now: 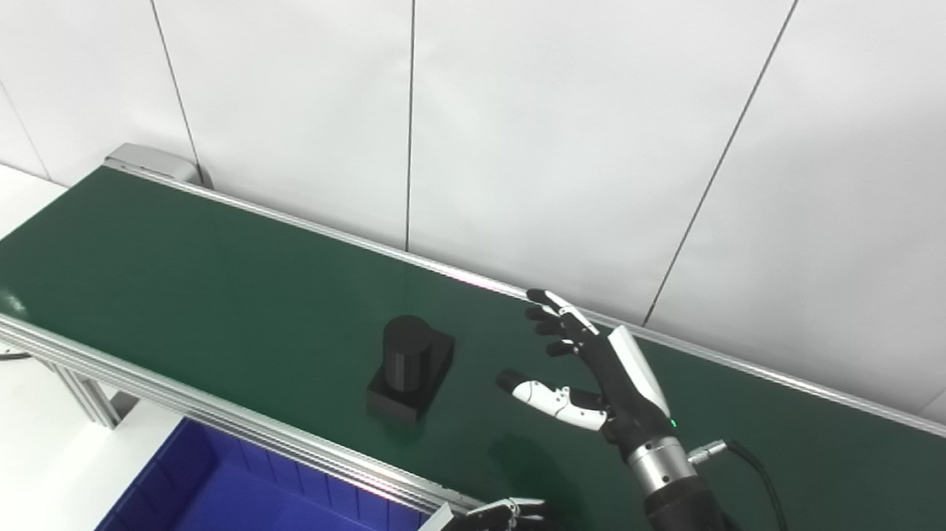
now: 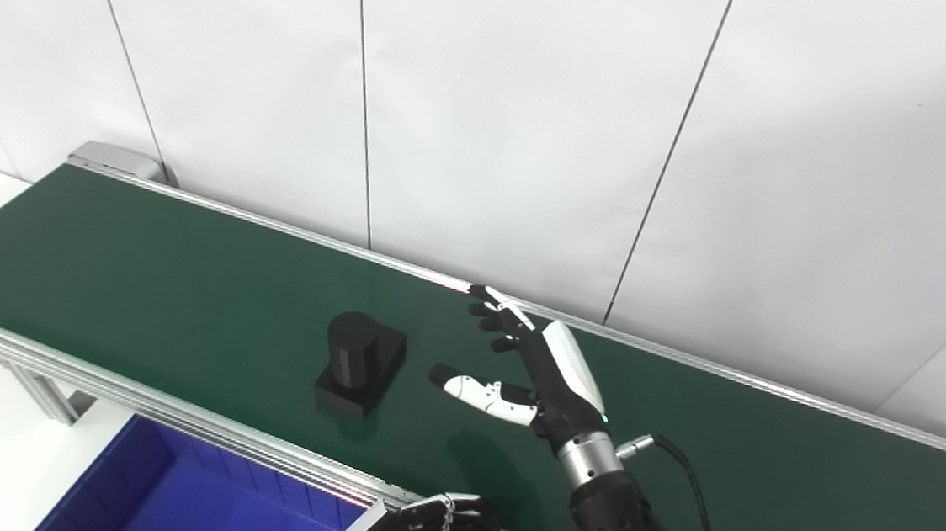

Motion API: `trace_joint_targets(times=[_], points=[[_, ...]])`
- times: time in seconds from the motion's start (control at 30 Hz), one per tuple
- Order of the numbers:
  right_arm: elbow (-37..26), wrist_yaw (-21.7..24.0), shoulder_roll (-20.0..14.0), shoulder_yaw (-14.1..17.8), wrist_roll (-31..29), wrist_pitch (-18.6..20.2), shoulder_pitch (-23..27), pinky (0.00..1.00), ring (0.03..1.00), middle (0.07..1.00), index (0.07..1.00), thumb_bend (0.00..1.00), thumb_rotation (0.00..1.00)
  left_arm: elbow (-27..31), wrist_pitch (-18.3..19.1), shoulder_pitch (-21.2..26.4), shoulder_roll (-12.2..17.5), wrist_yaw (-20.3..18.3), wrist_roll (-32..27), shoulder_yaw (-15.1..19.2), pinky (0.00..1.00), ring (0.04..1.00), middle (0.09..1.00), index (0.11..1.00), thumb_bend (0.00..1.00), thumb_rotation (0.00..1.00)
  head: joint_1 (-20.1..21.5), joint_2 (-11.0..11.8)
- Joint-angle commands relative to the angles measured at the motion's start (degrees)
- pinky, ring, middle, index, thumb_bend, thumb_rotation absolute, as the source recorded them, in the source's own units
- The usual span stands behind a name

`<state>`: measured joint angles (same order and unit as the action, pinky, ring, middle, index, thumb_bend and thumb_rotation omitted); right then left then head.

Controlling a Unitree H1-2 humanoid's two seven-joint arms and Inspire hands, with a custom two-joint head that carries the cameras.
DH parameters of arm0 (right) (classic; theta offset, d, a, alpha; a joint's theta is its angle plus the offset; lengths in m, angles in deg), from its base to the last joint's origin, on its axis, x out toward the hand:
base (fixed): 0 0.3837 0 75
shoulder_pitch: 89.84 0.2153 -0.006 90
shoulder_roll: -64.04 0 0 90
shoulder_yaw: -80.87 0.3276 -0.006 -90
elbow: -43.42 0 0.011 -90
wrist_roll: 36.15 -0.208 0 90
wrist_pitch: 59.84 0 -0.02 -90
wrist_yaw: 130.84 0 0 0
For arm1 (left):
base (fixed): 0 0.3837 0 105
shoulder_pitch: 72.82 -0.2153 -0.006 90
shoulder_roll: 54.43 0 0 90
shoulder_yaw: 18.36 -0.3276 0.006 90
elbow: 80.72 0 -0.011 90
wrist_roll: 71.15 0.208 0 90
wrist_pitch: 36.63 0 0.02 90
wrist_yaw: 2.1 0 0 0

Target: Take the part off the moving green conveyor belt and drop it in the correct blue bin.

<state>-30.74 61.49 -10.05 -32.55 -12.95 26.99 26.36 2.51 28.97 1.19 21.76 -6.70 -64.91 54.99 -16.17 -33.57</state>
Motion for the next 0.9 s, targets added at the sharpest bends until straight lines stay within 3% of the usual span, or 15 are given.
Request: trace_joint_targets(times=[0.0,0.37,0.87], points=[[-0.88,-0.4,1.65,-0.48,0.5,0.07,2.51,0.74,0.819,0.844,0.899,0.66,0.51,2.17,-2.44,-0.14,-0.45,0.27,-0.07,-0.4,0.71,0.755,0.782,0.813,0.79,0.7,0.12,-0.7],[-2.53,0.49,2.44,-3.13,3.04,1.91,0.98,0.75,0.816,0.849,0.901,0.7,0.45,6.43,-1.47,-3.12,-1.59,0.03,1.43,-1.5,0.74,0.771,0.799,0.834,0.75,0.75,-0.03,-2.86],[-1.93,-1.31,3.07,-3.52,5.96,3.62,0.83,0.74,0.819,0.846,0.905,0.64,0.41,10.94,-0.22,-6.51,-2.02,-0.48,2.07,-3.18,0.74,0.778,0.795,0.831,0.76,0.76,0.38,-5.02]])
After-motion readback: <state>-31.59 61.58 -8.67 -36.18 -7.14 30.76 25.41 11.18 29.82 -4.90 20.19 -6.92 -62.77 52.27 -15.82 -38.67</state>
